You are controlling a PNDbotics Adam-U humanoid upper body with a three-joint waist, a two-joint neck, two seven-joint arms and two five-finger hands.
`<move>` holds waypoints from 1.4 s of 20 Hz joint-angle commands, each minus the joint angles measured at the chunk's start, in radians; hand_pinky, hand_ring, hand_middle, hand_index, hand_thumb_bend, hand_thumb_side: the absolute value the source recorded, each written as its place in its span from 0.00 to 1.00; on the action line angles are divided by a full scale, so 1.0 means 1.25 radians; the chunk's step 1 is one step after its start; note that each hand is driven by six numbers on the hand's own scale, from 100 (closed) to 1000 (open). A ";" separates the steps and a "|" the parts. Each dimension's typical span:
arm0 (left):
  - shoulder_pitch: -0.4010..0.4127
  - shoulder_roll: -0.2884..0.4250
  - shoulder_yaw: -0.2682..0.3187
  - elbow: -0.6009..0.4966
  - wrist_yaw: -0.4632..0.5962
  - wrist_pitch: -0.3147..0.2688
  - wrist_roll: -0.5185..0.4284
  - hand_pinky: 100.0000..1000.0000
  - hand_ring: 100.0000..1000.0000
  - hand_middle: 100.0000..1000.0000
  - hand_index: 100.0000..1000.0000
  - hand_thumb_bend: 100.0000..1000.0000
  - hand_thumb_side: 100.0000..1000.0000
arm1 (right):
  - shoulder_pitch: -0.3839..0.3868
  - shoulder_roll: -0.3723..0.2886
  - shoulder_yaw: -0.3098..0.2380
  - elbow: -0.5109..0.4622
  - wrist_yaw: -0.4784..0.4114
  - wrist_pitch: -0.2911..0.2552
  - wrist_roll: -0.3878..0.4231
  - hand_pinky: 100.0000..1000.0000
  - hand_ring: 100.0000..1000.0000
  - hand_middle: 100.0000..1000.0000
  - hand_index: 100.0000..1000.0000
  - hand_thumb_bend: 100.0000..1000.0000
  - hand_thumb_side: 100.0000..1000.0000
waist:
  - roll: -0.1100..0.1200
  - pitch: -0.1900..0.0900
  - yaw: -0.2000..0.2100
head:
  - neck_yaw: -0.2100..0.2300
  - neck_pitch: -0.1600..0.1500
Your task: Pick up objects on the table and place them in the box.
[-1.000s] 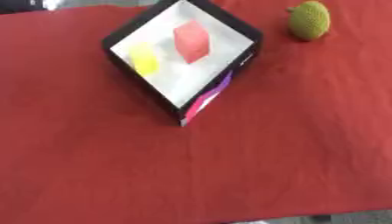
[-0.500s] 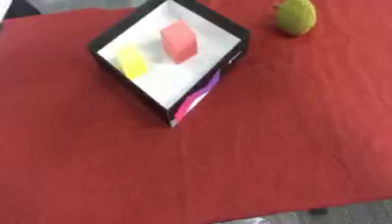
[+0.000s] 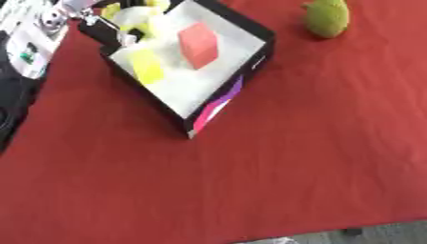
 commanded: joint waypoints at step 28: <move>0.393 0.260 0.291 -0.714 0.692 0.187 0.574 0.88 0.68 0.72 0.89 0.20 0.44 | -0.030 -0.179 0.022 0.067 0.085 -0.005 0.022 0.94 0.79 0.78 0.84 0.00 0.46 | -0.039 -0.027 0.083 | -0.095 -0.001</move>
